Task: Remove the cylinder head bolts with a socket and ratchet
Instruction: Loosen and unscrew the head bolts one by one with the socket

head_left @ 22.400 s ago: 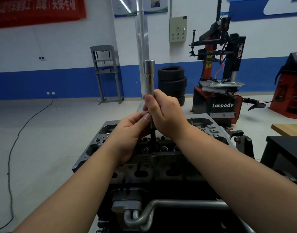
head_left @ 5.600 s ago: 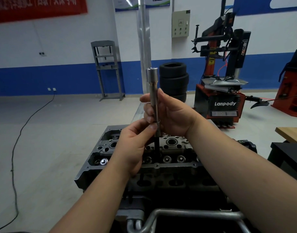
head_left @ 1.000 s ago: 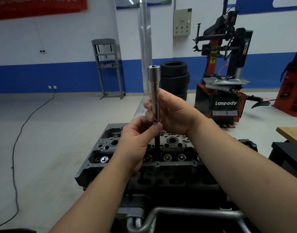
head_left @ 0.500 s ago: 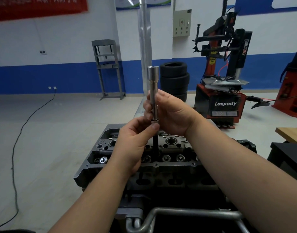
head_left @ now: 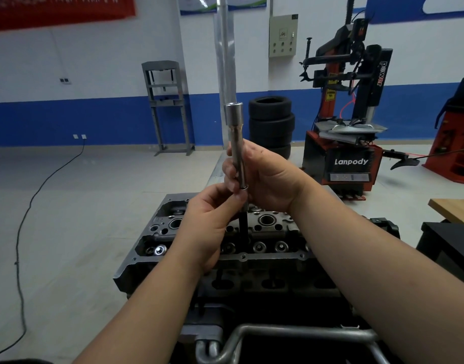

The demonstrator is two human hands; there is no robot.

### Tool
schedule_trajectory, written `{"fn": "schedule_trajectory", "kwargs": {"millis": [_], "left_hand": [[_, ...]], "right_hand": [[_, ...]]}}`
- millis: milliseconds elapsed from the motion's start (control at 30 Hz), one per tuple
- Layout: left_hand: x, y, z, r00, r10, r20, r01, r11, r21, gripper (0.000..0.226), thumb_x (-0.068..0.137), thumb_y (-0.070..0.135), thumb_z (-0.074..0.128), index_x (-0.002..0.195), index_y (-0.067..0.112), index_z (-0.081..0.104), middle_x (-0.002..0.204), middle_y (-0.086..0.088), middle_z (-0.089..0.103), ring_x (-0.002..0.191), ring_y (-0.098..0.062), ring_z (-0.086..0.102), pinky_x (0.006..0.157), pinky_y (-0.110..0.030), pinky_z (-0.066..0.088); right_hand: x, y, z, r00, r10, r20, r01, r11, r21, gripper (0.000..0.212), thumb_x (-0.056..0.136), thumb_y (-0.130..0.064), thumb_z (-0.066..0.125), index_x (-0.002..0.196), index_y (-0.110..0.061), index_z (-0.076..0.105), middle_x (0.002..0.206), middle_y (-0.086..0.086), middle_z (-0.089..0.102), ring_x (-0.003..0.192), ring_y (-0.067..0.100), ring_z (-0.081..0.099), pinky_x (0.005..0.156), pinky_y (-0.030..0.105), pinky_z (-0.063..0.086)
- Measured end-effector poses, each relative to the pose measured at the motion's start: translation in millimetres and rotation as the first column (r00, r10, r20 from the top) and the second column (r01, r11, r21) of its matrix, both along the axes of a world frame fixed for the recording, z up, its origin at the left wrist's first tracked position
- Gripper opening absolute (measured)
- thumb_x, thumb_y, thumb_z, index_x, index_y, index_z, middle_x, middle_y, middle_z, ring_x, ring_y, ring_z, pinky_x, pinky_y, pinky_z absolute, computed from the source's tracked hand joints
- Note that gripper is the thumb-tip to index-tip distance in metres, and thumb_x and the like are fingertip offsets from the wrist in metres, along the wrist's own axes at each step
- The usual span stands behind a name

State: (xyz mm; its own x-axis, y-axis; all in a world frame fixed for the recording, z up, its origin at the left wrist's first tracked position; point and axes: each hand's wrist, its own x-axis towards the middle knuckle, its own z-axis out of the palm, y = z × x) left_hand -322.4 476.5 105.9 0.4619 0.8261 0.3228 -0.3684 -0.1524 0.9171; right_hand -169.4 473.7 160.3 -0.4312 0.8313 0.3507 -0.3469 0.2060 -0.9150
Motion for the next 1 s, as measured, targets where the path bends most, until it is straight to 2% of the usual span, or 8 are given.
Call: {"fn": "schedule_trajectory", "kwargs": {"millis": [67, 167, 300, 533, 700, 800, 900, 1000], "left_hand": [[0.2, 0.7, 0.6, 1.000, -0.013, -0.003, 0.013, 1.000, -0.020, 0.015, 0.075, 0.039, 0.080, 0.088, 0.033, 0.081, 0.096, -0.001, 0.079, 0.094, -0.014, 0.074, 0.079, -0.023, 0.057], [-1.1, 1.1, 1.3, 0.997, -0.076, 0.003, 0.076, 0.997, -0.032, 0.020, 0.087, 0.030, 0.064, 0.096, 0.032, 0.082, 0.100, -0.001, 0.079, 0.097, -0.013, 0.074, 0.078, -0.022, 0.057], [-3.0, -0.3, 1.6, 0.996, -0.083, 0.028, 0.084, 0.996, -0.036, 0.024, 0.090, 0.027, 0.060, 0.098, 0.031, 0.083, 0.101, -0.002, 0.079, 0.099, -0.014, 0.074, 0.080, -0.022, 0.057], [0.3, -1.3, 0.8, 1.000, -0.005, 0.001, 0.005, 1.000, -0.002, 0.012, 0.078, 0.031, 0.076, 0.087, 0.034, 0.081, 0.096, -0.001, 0.079, 0.094, -0.013, 0.074, 0.084, -0.027, 0.054], [-2.4, -1.4, 2.9, 0.996, -0.088, -0.006, 0.088, 0.996, -0.021, 0.024, 0.090, 0.031, 0.059, 0.098, 0.036, 0.082, 0.104, 0.001, 0.079, 0.102, -0.012, 0.073, 0.080, -0.022, 0.057], [-2.1, -3.5, 3.8, 0.998, -0.060, -0.001, 0.060, 0.998, -0.018, 0.016, 0.089, 0.033, 0.067, 0.096, 0.034, 0.082, 0.101, -0.001, 0.079, 0.099, -0.013, 0.074, 0.080, -0.021, 0.057], [0.2, -3.8, 2.2, 1.000, 0.001, -0.004, -0.001, 1.000, 0.003, 0.012, 0.080, 0.032, 0.074, 0.089, 0.033, 0.082, 0.097, -0.002, 0.079, 0.096, -0.014, 0.075, 0.083, -0.026, 0.057], [0.5, -2.1, 1.7, 1.000, 0.015, -0.008, -0.015, 1.000, 0.000, 0.009, 0.077, 0.035, 0.079, 0.086, 0.035, 0.082, 0.095, 0.000, 0.079, 0.095, -0.013, 0.075, 0.086, -0.027, 0.054]], "right_hand": [[-0.3, 1.6, -0.1, 1.000, -0.023, -0.009, 0.023, 1.000, 0.001, 0.045, 0.077, -0.039, 0.080, 0.100, -0.013, 0.052, 0.085, 0.003, 0.061, 0.067, 0.016, 0.061, 0.056, 0.029, 0.045], [0.9, 2.3, -0.9, 0.996, -0.081, 0.030, 0.082, 0.997, -0.015, 0.033, 0.084, -0.043, 0.064, 0.100, -0.014, 0.060, 0.085, 0.002, 0.060, 0.070, 0.015, 0.061, 0.065, 0.036, 0.031], [3.1, 0.4, -0.7, 0.995, -0.082, 0.063, 0.085, 0.995, -0.054, 0.037, 0.098, -0.043, 0.043, 0.107, -0.015, 0.065, 0.080, -0.002, 0.063, 0.076, 0.015, 0.062, 0.068, 0.033, 0.033], [1.3, 2.0, -1.1, 0.999, -0.031, 0.032, 0.031, 0.999, 0.015, 0.050, 0.074, -0.046, 0.082, 0.098, -0.015, 0.051, 0.083, -0.001, 0.061, 0.070, 0.016, 0.060, 0.062, 0.034, 0.030], [3.6, 2.1, -1.2, 0.998, -0.062, 0.032, 0.064, 0.997, -0.049, 0.034, 0.090, -0.047, 0.060, 0.099, -0.016, 0.069, 0.083, 0.000, 0.063, 0.075, 0.015, 0.063, 0.064, 0.028, 0.043], [3.8, 1.1, -0.4, 0.998, -0.053, 0.036, 0.056, 0.996, -0.076, 0.039, 0.098, -0.045, 0.046, 0.112, -0.014, 0.066, 0.081, -0.001, 0.064, 0.077, 0.015, 0.063, 0.069, 0.028, 0.048], [2.3, 0.9, -1.3, 0.997, -0.046, 0.055, 0.047, 0.999, -0.024, 0.041, 0.088, -0.049, 0.061, 0.114, -0.017, 0.058, 0.080, -0.003, 0.064, 0.076, 0.014, 0.062, 0.073, 0.035, 0.037], [1.8, 1.7, -1.1, 0.999, -0.036, 0.029, 0.036, 0.999, 0.005, 0.040, 0.080, -0.041, 0.076, 0.101, -0.015, 0.055, 0.083, 0.000, 0.062, 0.073, 0.016, 0.061, 0.068, 0.033, 0.041]]}}
